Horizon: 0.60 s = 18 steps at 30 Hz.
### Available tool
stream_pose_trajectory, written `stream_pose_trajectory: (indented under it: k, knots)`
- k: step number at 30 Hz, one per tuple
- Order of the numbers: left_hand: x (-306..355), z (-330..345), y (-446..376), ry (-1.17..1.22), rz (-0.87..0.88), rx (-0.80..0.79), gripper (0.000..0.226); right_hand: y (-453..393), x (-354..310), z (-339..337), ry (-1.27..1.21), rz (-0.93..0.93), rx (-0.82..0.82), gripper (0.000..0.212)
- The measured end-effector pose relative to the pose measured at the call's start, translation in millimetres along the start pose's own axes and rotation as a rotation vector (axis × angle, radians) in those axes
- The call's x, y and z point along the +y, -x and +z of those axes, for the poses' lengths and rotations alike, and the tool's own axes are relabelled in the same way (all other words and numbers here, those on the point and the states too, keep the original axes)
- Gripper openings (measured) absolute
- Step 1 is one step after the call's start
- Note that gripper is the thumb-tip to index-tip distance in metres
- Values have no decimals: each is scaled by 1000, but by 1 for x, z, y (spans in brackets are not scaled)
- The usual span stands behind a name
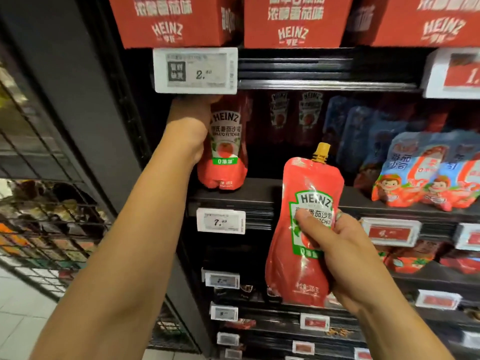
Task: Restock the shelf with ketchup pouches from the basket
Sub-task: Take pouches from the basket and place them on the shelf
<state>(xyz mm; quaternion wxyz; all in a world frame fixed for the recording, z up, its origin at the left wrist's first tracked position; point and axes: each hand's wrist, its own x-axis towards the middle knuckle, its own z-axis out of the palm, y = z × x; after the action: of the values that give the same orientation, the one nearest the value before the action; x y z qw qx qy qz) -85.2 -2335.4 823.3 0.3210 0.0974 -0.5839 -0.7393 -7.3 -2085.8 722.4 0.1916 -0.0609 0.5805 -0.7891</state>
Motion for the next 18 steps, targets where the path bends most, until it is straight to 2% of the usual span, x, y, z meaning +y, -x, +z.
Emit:
stream_pose_trajectory:
  k: [2,4,6,8,14,18]
  knots:
    - [-7,1,-9,-77,-14,41,16,-3,-3,3,25,-8,2,12]
    - [-13,-1,-12,-197,38,47,33,-6,-6,5,51,-11,-19,9]
    - [-17,-2,-14,-234,166,40,49,-9,-6,5,67,-10,-27,10]
    - [-22,-2,-17,-317,349,1,55,-12,-7,5,89,-11,-38,9]
    - [-37,-5,-33,-540,527,-38,49,-25,-14,5,146,-30,-46,13]
    - [-36,-1,-32,-307,431,-59,40,-40,-36,14,190,-97,-66,15]
